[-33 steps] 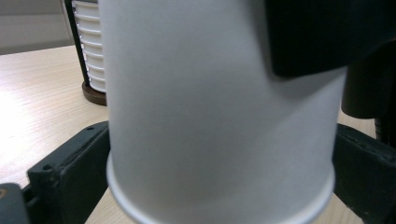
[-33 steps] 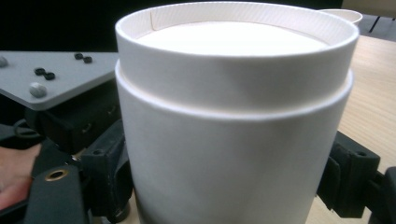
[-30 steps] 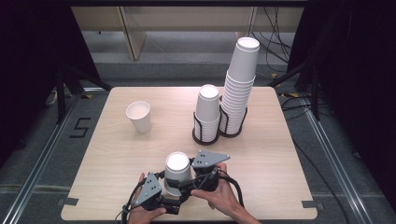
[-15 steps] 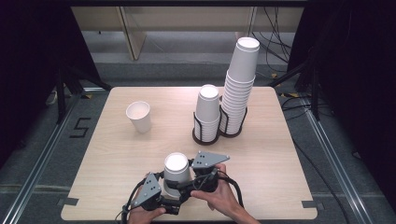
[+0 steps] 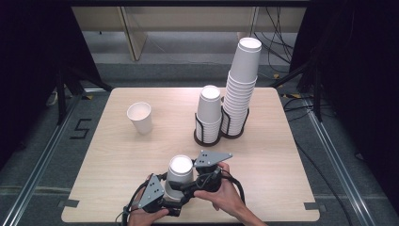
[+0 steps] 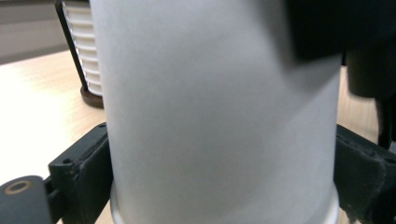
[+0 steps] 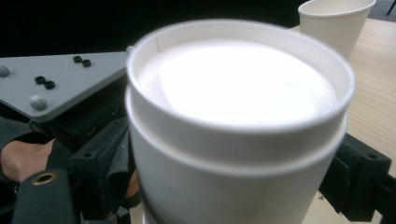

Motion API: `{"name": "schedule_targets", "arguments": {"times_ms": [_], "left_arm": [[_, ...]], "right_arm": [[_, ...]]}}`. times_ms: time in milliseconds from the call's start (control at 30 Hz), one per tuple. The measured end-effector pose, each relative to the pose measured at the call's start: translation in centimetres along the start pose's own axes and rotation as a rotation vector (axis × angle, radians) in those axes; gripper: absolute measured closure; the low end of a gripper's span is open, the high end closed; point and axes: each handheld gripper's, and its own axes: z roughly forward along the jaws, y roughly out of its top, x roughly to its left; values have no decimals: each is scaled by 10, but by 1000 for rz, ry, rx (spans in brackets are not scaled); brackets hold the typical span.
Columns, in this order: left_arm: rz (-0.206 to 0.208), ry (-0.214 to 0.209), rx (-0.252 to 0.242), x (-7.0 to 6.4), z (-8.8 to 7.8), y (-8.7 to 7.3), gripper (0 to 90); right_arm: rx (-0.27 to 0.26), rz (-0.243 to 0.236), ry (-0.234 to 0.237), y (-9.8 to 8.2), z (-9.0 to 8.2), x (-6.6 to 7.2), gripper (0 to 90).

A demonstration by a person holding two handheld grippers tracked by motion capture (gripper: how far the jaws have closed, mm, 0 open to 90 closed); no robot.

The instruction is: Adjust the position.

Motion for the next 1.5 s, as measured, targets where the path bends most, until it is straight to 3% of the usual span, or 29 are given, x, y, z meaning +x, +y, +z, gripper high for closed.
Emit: {"name": "schedule_targets", "arguments": {"times_ms": [67,167,233,267,333,367,433,633,833,900,967,1067,1200,1333,1500], "left_arm": [[16,-4,6,0,1,0,74],[52,-8,61,0,0,2,75],[113,-3,92,-1,-1,2,76],[129,-11,108,-1,-1,3,76],[136,-24,133,-2,-2,3,78],[151,-30,149,-2,-2,4,79],[179,-38,166,-4,-2,5,79],[277,-72,253,-6,-3,6,80],[320,-97,278,-9,-3,5,79],[303,-99,273,-9,-3,5,76],[285,-105,236,-8,-3,3,59],[260,-107,157,-5,-2,1,37],[178,-79,42,-1,-5,3,20],[138,-72,-60,1,-8,6,8],[112,-74,-101,-2,-7,7,0]], "right_arm": [[14,1,-6,2,-3,0,156],[51,-5,-7,6,-8,-1,157],[92,-7,14,8,-12,-1,159],[99,-36,5,9,-14,-2,158],[148,-1,20,10,-19,-1,159],[163,-37,32,10,-21,-4,161],[190,-51,42,10,-25,-5,162],[235,-45,74,8,-30,-6,163],[270,-57,92,5,-27,-5,224],[270,-39,96,5,-27,-4,235],[264,-36,105,7,-28,-5,243],[234,-23,96,10,-31,-6,250],[165,11,88,16,-41,-11,256],[90,72,113,20,-49,-16,257],[44,103,156,20,-48,-17,259]]}}
